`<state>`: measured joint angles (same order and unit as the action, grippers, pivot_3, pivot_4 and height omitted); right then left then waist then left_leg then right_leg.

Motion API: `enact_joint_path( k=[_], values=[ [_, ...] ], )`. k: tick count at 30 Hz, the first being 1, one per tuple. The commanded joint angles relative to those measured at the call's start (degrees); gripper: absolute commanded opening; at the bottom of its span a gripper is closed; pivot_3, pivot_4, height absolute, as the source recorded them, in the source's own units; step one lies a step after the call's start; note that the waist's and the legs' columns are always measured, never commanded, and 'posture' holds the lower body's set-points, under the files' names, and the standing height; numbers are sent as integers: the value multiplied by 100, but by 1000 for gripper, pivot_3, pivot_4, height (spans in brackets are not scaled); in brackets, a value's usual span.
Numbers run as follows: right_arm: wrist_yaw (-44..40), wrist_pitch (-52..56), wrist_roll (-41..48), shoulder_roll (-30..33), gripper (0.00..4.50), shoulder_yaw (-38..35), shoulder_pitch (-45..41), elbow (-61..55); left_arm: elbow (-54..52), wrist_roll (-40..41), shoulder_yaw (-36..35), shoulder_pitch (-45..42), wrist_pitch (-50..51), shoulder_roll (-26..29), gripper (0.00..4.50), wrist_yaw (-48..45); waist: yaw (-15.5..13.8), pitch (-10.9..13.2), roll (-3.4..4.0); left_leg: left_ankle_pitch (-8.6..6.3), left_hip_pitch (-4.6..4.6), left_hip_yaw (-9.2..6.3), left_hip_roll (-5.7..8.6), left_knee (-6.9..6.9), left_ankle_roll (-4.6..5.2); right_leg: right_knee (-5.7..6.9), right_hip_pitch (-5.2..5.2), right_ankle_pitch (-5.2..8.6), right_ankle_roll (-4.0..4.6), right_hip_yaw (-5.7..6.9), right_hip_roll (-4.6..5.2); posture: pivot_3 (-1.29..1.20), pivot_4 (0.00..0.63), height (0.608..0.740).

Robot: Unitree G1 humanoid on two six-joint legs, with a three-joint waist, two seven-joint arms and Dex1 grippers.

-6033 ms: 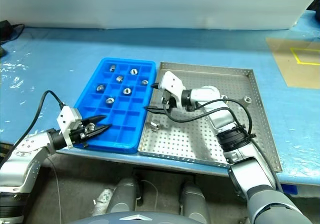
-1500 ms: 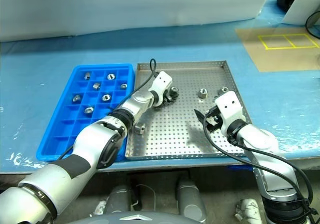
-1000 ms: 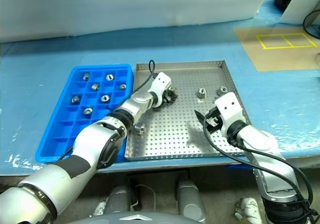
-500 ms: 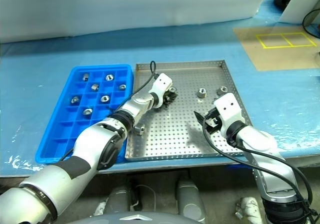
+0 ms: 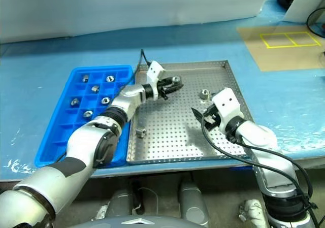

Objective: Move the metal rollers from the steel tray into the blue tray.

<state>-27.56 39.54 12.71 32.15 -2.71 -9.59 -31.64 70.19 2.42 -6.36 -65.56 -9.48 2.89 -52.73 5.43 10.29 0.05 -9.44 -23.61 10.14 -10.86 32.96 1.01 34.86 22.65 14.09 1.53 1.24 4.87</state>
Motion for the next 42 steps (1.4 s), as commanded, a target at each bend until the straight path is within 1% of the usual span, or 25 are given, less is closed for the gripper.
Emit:
enact_joint_path(
  k=[1, 3, 6, 8, 10, 14, 17, 18, 19, 22, 24, 27, 29, 31, 34, 37, 42],
  values=[
    [-182, -211, 118, -20, 4500, 65, -381, 158, -580, 92, 133, 106, -278, 383, 1778, -740, -15, 0, 1, 0, 0, 0, -1, -1, 0, 1, 0, 0, 0, 1, 0, -450, 150, 740],
    [-335, -290, 168, -46, 4500, 158, -683, 395, -1031, 194, 227, 388, -184, 687, 1778, -1339, -22, 0, 3, 1, 1, 1, -1, -4, -1, 2, 0, 0, 0, 0, 0, -417, 150, 740],
    [-599, -501, 154, -93, 4500, 407, -1107, 825, -2165, 631, 243, 964, 468, 1230, 1778, -2251, -68, 1, 3, 1, 2, 3, -1, -10, -1, 3, 2, 0, 1, 0, 2, -336, 150, 740],
    [-759, -681, 106, -168, 4500, 599, -1391, 1167, -3007, 828, 237, 1327, 887, 1617, 1778, -2459, -143, 2, 1, 3, 0, 3, -3, -13, -3, 14, 12, -1, 2, 3, 3, -279, 150, 740],
    [-928, -895, 65, -278, 4500, 789, -1678, 1529, -3751, 1014, 133, 1606, 1303, 1985, 1778, -2417, -223, 4, 0, 6, -9, 4, -5, -12, -8, 43, 33, 0, 3, 6, 4, -217, 150, 740],
    [-1319, -1340, 20, -601, 4500, 1142, -2322, 2308, -5034, 1353, -177, 2148, 2054, 2687, 1778, -2048, -484, 7, 4, 15, -12, 3, -10, -12, -24, 77, 51, 6, 13, 14, 6, -81, 150, 740],
    [-1567, -1615, -24, -794, 4500, 1311, -2640, 2749, -5656, 1520, -378, 2522, 2383, 3000, 1778, -1694, -632, 7, 6, 20, -9, 3, -9, -14, -36, 84, 52, 7, 15, 15, 7, -56, 150, 740],
    [-1655, -1706, -33, -830, 4500, 1340, -2716, 2889, -5831, 1563, -420, 2645, 2460, 3072, 1778, -1589, -685, 7, 6, 21, -8, 4, -10, -15, -40, 84, 52, 7, 15, 15, 6, 48, 150, 740],
    [-1792, -1861, -65, -938, 4500, 1439, -2872, 3155, -6162, 1638, -597, 2955, 2612, 3229, 1778, -1447, -772, 7, 5, 23, -8, 3, -9, -17, -43, 84, 51, 8, 15, 17, 7, 85, 150, 740],
    [-2206, -2371, -182, -1361, 4500, 1755, -3392, 4041, -7245, 1907, -1546, 4309, 3111, 3659, 1778, -921, -788, 7, 3, 24, -12, 2, -10, -20, -58, 87, 62, 8, 15, 15, 7, 173, 150, 740],
    [-2345, -2575, -224, -1515, 4500, 1796, -3551, 4350, -7592, 2041, -1922, 4900, 3275, 3741, 1778, -637, -816, 8, 0, 20, -24, -2, -17, -29, -72, 87, 80, 9, 17, 20, 2, 188, 150, 740],
    [-2470, -2790, -281, -1672, 4500, 1797, -3658, 4640, -7876, 2108, -2287, 5558, 3263, 3698, 1778, -260, -1061, 11, -6, 34, -35, -11, -33, -44, -94, 87, 82, 15, 28, 46, -13, 233, 150, 740],
    [-2541, -2858, -281, -1781, 4500, 1793, -3699, 4751, -8139, 2192, -2550, 6013, 3286, 3549, 1778, 37, -1171, 11, -7, 35, -34, -12, -40, -42, -98, 87, 77, 16, 28, 50, -18, 256, 150, 740],
    [-2706, -2779, -187, -1825, 4500, 1777, -3687, 4704, -8360, 2284, -2629, 6328, 3285, 3327, 1778, 336, -1268, 11, -7, 35, -33, -14, -41, -42, -100, 85, 72, 16, 28, 52, -16, 263, 150, 740],
    [-3053, -2442, 72, -1809, 4500, 1729, -3652, 4480, -8474, 2318, -2509, 6537, 3237, 3187, 1778, 556, -1369, 11, -10, 41, -27, -17, -48, -38, -111, 84, 65, 16, 28, 51, -19, 260, 150, 740],
    [-3418, -2017, 331, -1733, 4500, 1747, -3630, 4158, -8322, 2278, -2318, 6557, 3117, 3146, 1778, 598, -1416, 11, -11, 54, -18, -20, -61, -40, -132, 89, 65, 15, 28, 46, -34, 235, 150, 740],
    [-3353, -2001, 145, -1719, 4500, 1796, -3590, 4041, -7647, 2126, -1958, 6163, 2799, 3102, 1778, 697, -1413, 9, -14, 75, 18, -21, -78, -66, -167, 92, 52, 9, 39, 35, -56, 205, 150, 740]
  ],
)
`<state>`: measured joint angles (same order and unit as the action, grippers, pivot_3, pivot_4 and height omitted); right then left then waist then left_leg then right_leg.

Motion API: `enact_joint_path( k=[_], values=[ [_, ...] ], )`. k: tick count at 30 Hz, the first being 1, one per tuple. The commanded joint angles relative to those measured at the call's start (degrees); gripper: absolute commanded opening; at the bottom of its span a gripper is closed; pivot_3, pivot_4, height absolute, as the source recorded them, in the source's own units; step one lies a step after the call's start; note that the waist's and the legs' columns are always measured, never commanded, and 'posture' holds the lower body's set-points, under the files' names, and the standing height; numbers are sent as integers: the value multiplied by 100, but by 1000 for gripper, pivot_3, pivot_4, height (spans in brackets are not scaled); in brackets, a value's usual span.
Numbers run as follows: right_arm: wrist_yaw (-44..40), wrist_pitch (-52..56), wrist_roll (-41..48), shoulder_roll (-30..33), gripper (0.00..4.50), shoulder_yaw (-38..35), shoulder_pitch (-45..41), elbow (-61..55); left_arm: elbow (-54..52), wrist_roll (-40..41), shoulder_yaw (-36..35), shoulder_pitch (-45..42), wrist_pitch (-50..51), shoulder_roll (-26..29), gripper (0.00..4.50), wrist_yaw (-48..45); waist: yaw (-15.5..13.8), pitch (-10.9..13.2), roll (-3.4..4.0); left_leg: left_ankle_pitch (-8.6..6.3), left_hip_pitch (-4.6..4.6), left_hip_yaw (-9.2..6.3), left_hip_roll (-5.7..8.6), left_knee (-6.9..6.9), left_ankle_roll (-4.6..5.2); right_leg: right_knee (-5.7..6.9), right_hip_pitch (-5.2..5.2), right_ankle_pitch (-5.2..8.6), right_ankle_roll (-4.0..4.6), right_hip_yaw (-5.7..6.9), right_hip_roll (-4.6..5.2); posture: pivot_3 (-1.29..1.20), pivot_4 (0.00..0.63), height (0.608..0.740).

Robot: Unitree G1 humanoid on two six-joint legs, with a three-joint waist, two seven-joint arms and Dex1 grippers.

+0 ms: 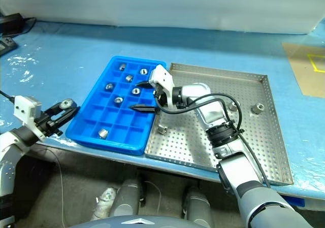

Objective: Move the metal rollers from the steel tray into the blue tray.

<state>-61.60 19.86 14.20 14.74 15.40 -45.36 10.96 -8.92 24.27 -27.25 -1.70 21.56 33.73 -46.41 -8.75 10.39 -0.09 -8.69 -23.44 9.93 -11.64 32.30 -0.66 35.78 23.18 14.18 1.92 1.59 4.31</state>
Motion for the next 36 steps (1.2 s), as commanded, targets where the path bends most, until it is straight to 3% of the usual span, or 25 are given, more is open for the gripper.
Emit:
enact_joint_path(
  k=[1, 13, 30, 34, 36],
  values=[
    [92, -55, -53, 28, 4500, -11, 13, -228, 370, -83, 212, -296, -359, 20, 1778, 66, 10, 0, 0, 3, 4, 0, -3, -2, -5, 0, 0, -2, 3, -1, -3, 200, 150, 740],
    [472, -15, -167, 195, 4500, -115, 294, -471, 715, -153, 725, -295, -575, 103, 1778, -64, 134, -3, -4, 16, -4, 4, -7, -9, -27, -2, 13, -4, 2, -3, -14, 148, 150, 740],
    [587, -214, -325, 217, 4500, -80, 299, -340, 704, -14, 596, -194, -560, 304, 1778, -69, 163, -3, -4, 19, 1, 4, -6, -7, -31, 1, 9, -4, 5, -4, -14, 154, 150, 740],
    [618, -218, -356, 191, 4500, -85, 324, -334, 712, -56, 660, -228, -539, 286, 3053, 16, 163, -3, -4, 19, 2, 4, -6, -5, -31, 2, 8, -4, 5, -4, -14, 152, 150, 740],
    [622, -207, -357, 184, 4500, -93, 332, -341, 727, -77, 677, -268, -519, 277, 3053, 80, 163, -3, -4, 19, 2, 5, -6, -5, -31, 3, 8, -4, 5, -4, -13, 145, 150, 740]
  ],
)
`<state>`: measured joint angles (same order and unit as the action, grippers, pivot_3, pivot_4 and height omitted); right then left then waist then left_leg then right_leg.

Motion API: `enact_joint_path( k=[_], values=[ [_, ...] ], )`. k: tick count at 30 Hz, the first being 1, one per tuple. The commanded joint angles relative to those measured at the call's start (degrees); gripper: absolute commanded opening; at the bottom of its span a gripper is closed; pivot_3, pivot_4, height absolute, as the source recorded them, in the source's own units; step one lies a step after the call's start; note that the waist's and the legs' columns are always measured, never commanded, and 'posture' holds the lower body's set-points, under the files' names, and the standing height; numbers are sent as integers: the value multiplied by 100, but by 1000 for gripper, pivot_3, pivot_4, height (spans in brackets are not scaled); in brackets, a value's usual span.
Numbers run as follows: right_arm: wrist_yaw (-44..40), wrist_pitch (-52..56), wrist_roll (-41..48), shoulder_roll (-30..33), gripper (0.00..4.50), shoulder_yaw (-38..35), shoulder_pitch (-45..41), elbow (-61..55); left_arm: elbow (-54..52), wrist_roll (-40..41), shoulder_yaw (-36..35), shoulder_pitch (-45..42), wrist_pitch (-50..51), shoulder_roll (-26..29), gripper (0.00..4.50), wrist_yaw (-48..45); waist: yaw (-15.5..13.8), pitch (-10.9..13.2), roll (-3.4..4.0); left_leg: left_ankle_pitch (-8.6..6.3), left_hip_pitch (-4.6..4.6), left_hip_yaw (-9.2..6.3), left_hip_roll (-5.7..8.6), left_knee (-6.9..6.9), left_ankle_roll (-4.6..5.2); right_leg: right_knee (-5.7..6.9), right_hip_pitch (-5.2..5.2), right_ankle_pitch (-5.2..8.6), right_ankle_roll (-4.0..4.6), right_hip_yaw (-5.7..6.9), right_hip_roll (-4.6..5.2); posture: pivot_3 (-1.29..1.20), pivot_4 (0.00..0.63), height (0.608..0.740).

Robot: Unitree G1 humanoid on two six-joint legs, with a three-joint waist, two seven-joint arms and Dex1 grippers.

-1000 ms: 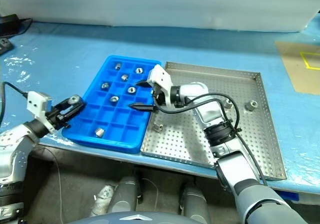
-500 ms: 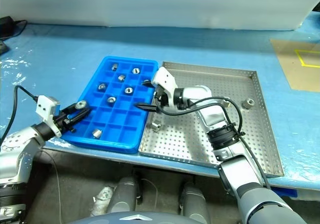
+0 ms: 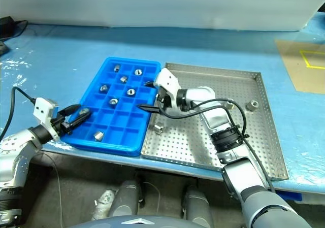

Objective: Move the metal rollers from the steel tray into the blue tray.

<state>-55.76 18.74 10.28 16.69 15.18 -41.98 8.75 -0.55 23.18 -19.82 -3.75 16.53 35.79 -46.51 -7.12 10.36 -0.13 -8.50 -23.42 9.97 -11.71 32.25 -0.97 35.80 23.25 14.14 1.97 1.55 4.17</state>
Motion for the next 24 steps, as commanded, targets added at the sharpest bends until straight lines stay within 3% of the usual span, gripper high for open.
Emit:
enact_joint_path(
  k=[1, 11, 24],
  values=[
    [41, -93, 34, -12, 4500, -74, -5, -118, -103, 44, -57, -79, -9, 78, 3053, 82, 1, 0, 0, 0, 0, 0, 0, 1, 0, 1, 0, 0, 0, 0, 0, 145, 150, 740],
    [137, -74, 31, 28, 4500, -102, 57, -183, -505, 412, 50, -641, 367, 11, 3053, 106, 3, 0, -1, 0, 0, 1, 0, 9, 0, 8, -1, -1, 1, 0, 0, 127, 150, 740],
    [416, 306, 101, 756, 4500, -563, 475, -793, -406, 1084, 887, -2453, 1083, -55, 3053, -617, 103, 0, -1, 0, 9, 14, 3, 38, 0, 54, -1, -1, 2, -13, 0, -54, 150, 740]
  ],
)
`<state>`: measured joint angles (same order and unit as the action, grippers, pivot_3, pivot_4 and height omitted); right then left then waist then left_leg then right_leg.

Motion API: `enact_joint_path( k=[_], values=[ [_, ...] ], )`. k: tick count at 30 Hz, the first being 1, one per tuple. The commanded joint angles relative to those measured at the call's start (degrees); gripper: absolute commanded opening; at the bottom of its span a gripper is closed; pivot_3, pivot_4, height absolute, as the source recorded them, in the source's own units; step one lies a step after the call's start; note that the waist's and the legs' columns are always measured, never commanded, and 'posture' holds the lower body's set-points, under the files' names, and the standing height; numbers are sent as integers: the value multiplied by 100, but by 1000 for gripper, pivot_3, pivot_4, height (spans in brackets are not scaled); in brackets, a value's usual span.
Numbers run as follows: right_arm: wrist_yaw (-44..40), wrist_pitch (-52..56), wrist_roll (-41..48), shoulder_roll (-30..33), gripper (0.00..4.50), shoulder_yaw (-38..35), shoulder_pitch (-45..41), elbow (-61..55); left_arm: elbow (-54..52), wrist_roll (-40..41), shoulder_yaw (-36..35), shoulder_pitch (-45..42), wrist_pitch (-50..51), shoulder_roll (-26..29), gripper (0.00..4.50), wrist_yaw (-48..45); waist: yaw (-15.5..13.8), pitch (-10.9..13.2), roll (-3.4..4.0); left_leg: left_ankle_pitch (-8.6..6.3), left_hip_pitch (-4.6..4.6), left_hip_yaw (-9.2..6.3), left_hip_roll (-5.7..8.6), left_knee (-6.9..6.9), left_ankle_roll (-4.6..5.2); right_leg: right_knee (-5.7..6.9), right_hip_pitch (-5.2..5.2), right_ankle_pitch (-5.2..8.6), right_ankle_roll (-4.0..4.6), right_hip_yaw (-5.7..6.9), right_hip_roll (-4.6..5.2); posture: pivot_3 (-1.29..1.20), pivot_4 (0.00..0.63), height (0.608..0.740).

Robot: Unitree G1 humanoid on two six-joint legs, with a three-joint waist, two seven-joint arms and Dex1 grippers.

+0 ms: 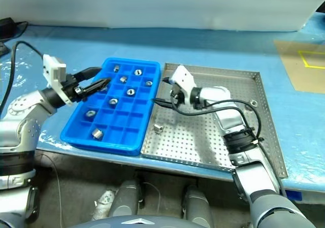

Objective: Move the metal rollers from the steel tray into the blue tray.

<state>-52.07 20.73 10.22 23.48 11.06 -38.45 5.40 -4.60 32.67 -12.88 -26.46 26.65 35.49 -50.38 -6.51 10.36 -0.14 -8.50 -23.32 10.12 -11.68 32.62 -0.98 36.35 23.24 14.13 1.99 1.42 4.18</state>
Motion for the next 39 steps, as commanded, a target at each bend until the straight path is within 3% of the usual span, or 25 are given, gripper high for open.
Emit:
enact_joint_path(
  k=[1, 5, 11, 23, 39],
  values=[
    [-1, 264, 141, 220, 4500, -127, 406, -758, 25, 64, 519, -204, 64, -100, 3053, -462, 77, 0, 1, 0, 2, 0, -1, 1, 0, 8, 1, 1, 1, 0, 0, -79, 150, 740],
    [-89, 692, 237, 456, 4500, -1, 1128, -1295, 28, -112, 1309, 0, -66, -58, 3053, -1358, 159, -2, 2, -2, 10, 0, 1, -1, 4, 11, -6, 5, 5, -1, 0, -115, 150, 740],
    [-95, 518, -2, 375, 4500, 247, 1093, -807, 475, -565, 1665, 255, -557, 262, 3053, -2033, 432, -2, 3, 2, 25, 0, -9, 0, -3, 31, 5, 14, 21, -13, -19, -132, 150, 740],
    [-343, 215, -136, -57, 4500, 727, 811, -284, 612, -427, 1243, 474, -393, 603, 3053, -2132, 378, -1, 4, 2, 21, 0, -13, 2, -2, 32, 4, 13, 35, -11, -21, -72, 150, 740],
    [-659, 85, -229, -427, 4500, 1022, 637, 440, 545, -416, 1126, 643, -274, 567, 3053, -1892, 372, -2, 3, 0, 22, 0, -14, 1, 0, 32, 5, 14, 36, -11, -21, -41, 150, 740]
  ],
)
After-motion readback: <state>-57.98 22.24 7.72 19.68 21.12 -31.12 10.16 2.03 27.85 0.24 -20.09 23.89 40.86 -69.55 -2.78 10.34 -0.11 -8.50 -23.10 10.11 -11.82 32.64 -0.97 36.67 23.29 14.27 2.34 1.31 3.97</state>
